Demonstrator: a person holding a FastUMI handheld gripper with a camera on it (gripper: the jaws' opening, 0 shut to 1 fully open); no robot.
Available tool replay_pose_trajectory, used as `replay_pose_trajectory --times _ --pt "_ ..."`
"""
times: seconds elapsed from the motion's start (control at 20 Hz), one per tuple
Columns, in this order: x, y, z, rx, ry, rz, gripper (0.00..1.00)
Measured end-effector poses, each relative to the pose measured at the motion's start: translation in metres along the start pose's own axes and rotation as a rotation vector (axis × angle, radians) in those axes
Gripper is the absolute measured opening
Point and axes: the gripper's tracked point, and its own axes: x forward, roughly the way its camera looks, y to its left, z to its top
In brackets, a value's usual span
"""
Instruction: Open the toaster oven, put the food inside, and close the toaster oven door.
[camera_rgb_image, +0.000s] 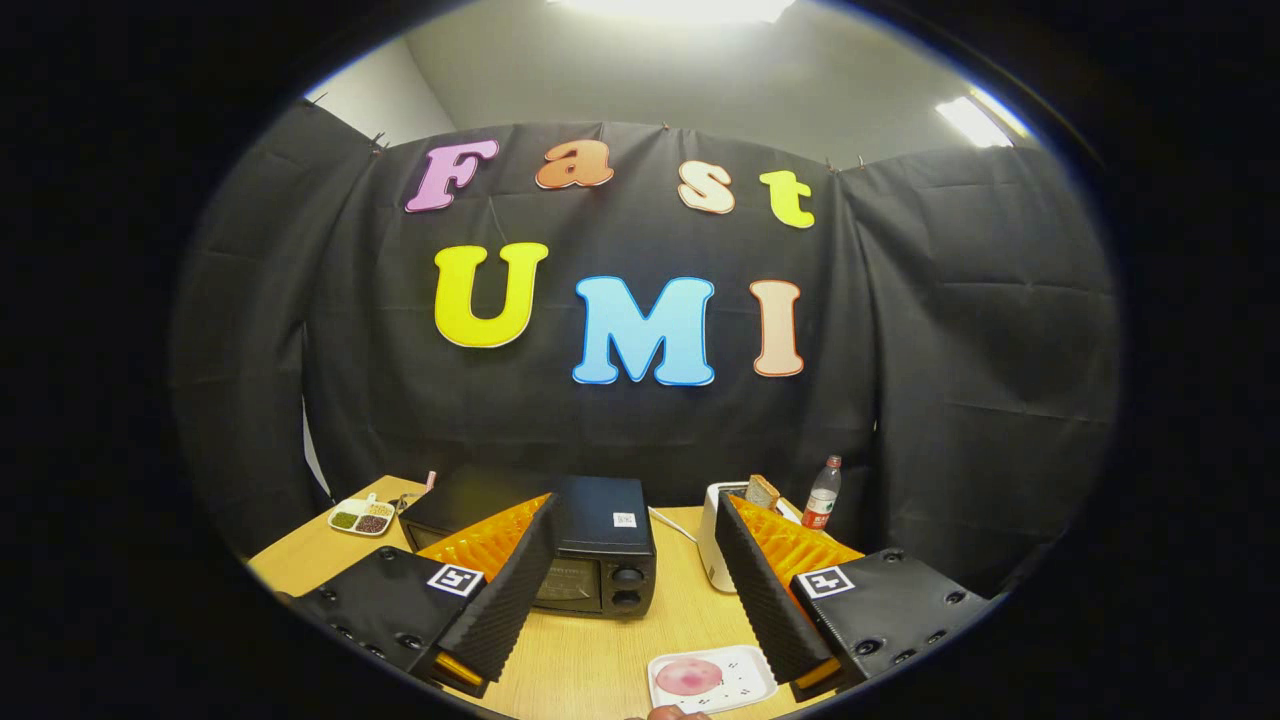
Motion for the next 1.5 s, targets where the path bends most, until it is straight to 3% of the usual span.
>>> replay_pose_trajectory --times 0.75,1.05,1.5 --pt "0.043 0.055 -0.026 -0.007 0.108 0.035 0.98" --pt "0.075 0.088 -0.053 0.052 0.194 0.061 0.98" --pt "0.128 0.131 -0.099 0.016 0.300 0.083 0.98"
